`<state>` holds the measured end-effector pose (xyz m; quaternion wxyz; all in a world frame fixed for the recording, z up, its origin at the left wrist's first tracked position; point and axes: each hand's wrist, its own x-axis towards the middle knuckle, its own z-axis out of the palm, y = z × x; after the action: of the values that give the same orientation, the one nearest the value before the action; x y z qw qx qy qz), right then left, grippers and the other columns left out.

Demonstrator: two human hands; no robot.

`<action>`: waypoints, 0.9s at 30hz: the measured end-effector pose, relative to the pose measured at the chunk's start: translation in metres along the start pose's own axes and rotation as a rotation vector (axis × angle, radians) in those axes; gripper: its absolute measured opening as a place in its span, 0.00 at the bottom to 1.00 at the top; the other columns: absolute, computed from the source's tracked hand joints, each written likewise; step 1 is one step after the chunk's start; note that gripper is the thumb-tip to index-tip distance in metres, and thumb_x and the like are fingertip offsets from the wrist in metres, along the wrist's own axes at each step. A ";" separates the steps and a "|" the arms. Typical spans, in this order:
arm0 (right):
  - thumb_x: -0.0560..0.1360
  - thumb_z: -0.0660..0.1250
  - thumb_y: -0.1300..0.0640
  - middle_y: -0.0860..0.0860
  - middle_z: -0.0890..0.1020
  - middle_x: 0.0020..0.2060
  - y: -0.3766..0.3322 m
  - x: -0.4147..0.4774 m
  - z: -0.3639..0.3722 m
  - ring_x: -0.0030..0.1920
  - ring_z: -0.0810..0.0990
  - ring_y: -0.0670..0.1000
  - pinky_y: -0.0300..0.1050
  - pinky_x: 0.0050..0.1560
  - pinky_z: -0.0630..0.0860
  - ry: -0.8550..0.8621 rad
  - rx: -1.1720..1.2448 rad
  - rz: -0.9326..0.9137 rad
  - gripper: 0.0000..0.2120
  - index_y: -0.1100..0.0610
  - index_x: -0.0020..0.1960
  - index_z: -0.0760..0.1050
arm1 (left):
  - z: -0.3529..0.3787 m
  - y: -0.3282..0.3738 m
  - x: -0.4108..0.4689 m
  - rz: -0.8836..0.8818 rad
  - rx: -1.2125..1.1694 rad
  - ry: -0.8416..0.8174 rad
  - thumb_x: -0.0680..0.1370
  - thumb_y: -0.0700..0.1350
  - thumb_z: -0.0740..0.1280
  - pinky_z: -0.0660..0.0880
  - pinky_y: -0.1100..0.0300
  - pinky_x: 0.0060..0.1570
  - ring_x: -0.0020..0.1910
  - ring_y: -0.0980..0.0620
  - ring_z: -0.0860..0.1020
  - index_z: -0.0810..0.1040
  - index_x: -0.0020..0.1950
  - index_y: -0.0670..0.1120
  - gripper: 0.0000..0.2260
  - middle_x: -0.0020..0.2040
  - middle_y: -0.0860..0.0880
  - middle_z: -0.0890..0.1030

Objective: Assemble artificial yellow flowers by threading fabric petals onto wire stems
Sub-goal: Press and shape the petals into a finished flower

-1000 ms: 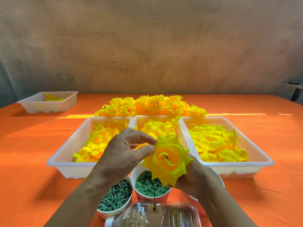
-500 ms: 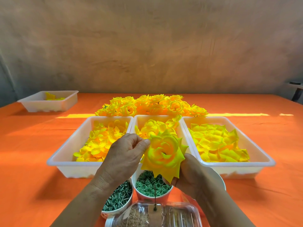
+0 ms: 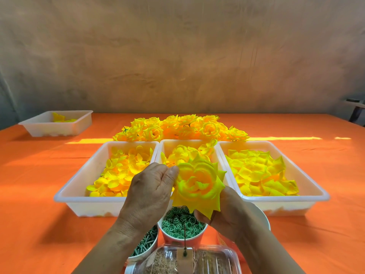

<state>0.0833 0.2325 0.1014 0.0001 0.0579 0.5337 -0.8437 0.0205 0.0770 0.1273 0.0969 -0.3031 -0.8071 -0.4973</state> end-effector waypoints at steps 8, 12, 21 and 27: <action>0.66 0.67 0.48 0.53 0.83 0.36 0.000 0.000 -0.001 0.31 0.78 0.50 0.39 0.27 0.71 0.023 0.012 0.020 0.10 0.50 0.40 0.85 | -0.005 0.002 0.004 -0.016 -0.098 0.003 0.74 0.58 0.67 0.71 0.71 0.47 0.47 0.62 0.78 0.80 0.44 0.55 0.08 0.48 0.56 0.79; 0.62 0.74 0.54 0.57 0.79 0.40 -0.001 -0.001 -0.001 0.33 0.75 0.51 0.39 0.28 0.68 -0.009 -0.006 0.036 0.10 0.52 0.43 0.84 | -0.002 0.000 0.005 0.018 -0.035 0.065 0.73 0.49 0.74 0.75 0.62 0.52 0.49 0.60 0.80 0.81 0.43 0.54 0.03 0.46 0.57 0.80; 0.62 0.69 0.59 0.55 0.76 0.28 -0.014 0.010 -0.013 0.26 0.71 0.48 0.40 0.31 0.69 0.030 0.058 -0.015 0.05 0.57 0.37 0.81 | -0.004 -0.015 0.014 -0.100 -0.151 0.116 0.67 0.61 0.69 0.69 0.77 0.37 0.41 0.65 0.79 0.80 0.41 0.53 0.13 0.42 0.53 0.82; 0.63 0.68 0.60 0.50 0.73 0.23 -0.042 0.049 -0.026 0.21 0.69 0.45 0.35 0.20 0.66 0.195 0.121 -0.042 0.02 0.58 0.34 0.80 | 0.002 -0.065 0.027 -0.241 -0.058 0.094 0.74 0.47 0.74 0.68 0.75 0.33 0.35 0.67 0.78 0.80 0.36 0.52 0.08 0.36 0.56 0.82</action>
<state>0.0350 0.2769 0.1233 -0.0729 0.1286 0.4805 -0.8644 -0.0386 0.0689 0.0906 0.0655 -0.1830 -0.8175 -0.5422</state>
